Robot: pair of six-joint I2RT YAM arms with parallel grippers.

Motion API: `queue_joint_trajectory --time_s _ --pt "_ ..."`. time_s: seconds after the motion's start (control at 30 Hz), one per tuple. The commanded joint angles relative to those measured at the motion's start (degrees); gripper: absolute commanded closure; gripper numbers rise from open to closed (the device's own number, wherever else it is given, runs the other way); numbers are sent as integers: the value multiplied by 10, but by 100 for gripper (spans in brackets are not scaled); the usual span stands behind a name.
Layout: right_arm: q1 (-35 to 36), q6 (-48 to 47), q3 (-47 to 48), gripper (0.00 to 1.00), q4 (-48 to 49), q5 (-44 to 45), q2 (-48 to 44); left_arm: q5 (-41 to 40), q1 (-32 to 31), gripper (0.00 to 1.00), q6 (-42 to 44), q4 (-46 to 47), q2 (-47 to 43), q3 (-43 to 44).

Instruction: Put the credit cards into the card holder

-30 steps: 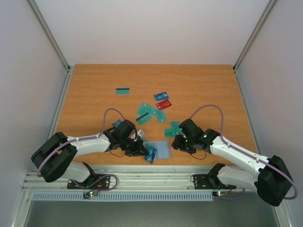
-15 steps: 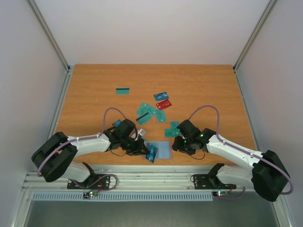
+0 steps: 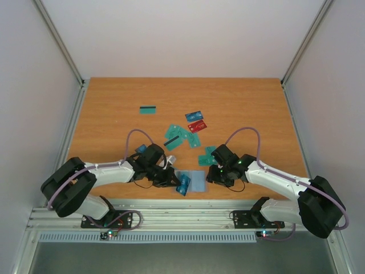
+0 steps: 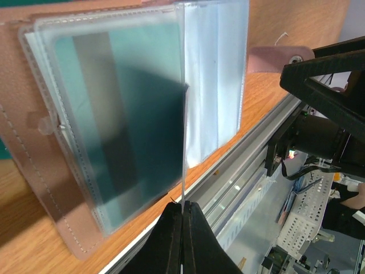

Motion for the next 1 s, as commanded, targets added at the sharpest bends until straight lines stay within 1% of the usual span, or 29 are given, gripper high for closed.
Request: queue_joint_trajectory --time_s 0.0,0.13,0.4,0.6,0.8,0.97 --pt "-4 -9 -10 49 15 -4 3 4 -3 100 10 52 20 18" --pt "-3 -10 -16 49 28 -9 16 7 -3 100 6 70 23 15" --pt "-3 -21 -5 53 41 -9 63 4 -3 100 18 57 5 16" --pt "-3 -29 3 59 44 -7 89 5 -3 100 28 61 19 20" --pt "-3 -36 5 66 41 -10 93 4 -3 100 28 71 42 24" --pt "-4 -39 4 68 40 -13 96 3 -3 100 27 82 55 30"
